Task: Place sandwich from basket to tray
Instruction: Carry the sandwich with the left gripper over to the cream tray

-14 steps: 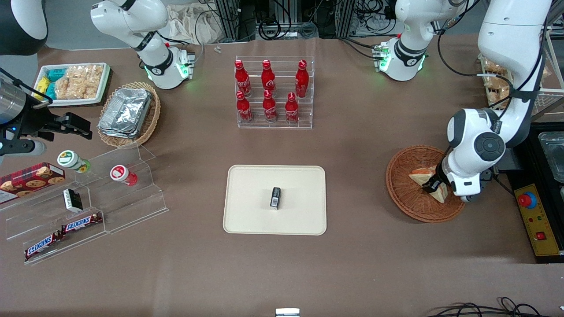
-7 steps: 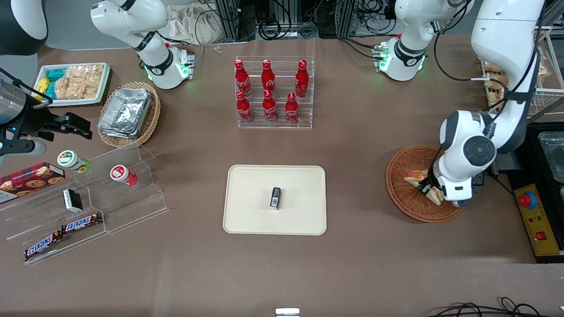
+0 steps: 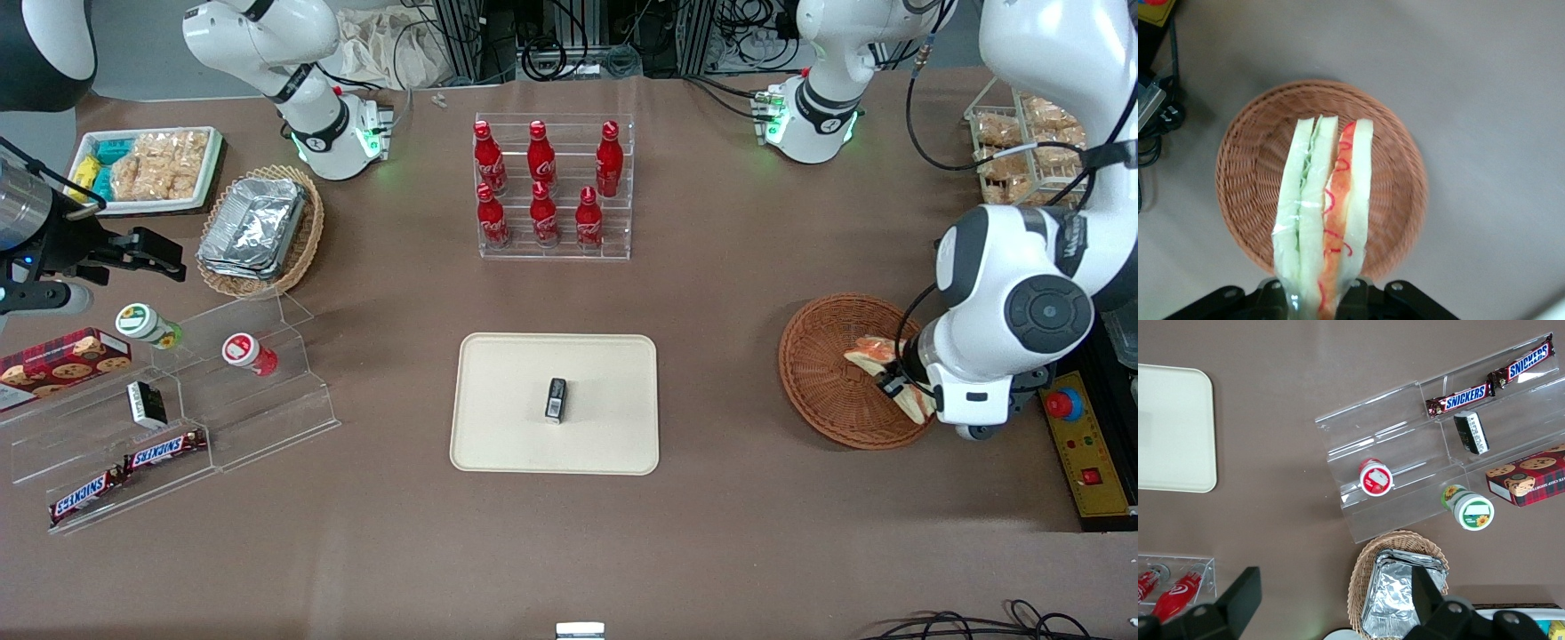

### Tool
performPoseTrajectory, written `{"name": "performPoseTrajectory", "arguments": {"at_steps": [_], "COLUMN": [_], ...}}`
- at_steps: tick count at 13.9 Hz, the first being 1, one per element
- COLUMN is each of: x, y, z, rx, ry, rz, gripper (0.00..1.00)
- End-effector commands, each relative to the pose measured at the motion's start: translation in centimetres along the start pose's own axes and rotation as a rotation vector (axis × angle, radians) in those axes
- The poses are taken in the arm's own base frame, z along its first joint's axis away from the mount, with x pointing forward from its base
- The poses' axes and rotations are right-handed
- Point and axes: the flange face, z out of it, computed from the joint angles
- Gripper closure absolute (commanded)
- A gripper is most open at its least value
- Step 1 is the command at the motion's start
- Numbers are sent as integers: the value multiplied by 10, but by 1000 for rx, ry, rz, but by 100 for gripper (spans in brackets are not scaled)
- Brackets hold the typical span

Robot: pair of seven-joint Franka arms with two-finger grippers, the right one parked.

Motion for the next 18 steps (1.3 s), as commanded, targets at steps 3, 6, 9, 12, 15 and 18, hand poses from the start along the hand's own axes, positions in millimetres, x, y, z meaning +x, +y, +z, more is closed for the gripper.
{"name": "performPoseTrajectory", "arguments": {"at_steps": [3, 6, 9, 12, 15, 18], "x": [-66, -124, -173, -193, -203, -212], "y": [63, 132, 207, 257, 292, 298], "z": [-98, -81, -23, 49, 112, 139], "rx": [-118, -145, -89, -158, -219, -183], "ry": [-25, -48, -19, -26, 0, -5], "rz": [252, 491, 638, 683, 699, 717], "gripper": [100, 100, 100, 100, 100, 97]}}
